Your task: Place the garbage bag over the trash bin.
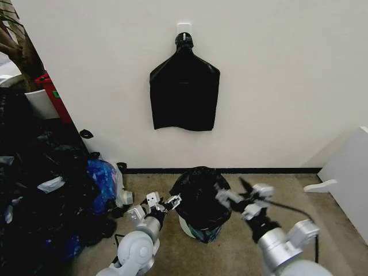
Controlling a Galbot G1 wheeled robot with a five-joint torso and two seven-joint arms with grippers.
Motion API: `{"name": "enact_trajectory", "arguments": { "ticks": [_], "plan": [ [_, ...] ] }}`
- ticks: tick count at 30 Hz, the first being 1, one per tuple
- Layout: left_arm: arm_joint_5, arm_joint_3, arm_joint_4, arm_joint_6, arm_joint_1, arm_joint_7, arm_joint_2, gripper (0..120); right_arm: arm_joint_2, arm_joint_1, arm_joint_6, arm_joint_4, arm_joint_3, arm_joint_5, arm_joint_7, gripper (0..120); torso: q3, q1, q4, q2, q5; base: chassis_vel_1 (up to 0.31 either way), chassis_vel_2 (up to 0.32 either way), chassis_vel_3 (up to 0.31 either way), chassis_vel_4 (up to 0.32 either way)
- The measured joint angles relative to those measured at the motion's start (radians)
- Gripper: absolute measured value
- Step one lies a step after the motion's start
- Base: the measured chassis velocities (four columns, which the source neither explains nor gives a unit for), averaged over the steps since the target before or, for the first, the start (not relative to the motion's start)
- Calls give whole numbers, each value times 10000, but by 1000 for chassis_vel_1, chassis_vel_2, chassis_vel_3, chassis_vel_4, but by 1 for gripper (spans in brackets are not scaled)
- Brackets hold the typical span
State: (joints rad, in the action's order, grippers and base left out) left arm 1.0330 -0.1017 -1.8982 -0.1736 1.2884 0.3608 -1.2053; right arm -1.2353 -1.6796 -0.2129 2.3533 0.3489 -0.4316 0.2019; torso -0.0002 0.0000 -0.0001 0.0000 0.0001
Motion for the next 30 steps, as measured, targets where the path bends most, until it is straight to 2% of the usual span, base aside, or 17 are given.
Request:
{"name": "enact_trajectory", "arguments": {
  "ticks": [5,11,16,30],
  "plan": [
    [67,-21,184,1,-22,-82,-34,100,171,466,185,-1010,-477,1542,1087,100,1,0,2,0,-1,0,0,0,0],
    [128,-39,459,9,-39,-157,-54,100,136,690,568,-2009,-1095,2824,1102,100,2,0,1,0,0,0,0,0,0],
    [287,-30,679,9,-156,-220,-134,100,-222,1369,1062,-3068,-1771,4629,1029,100,2,0,2,-1,0,0,0,0,0],
    [336,52,982,-78,-339,-247,-272,100,-596,2116,863,-4387,-2212,5122,304,100,2,0,0,0,-1,0,0,0,0]
  ]
}}
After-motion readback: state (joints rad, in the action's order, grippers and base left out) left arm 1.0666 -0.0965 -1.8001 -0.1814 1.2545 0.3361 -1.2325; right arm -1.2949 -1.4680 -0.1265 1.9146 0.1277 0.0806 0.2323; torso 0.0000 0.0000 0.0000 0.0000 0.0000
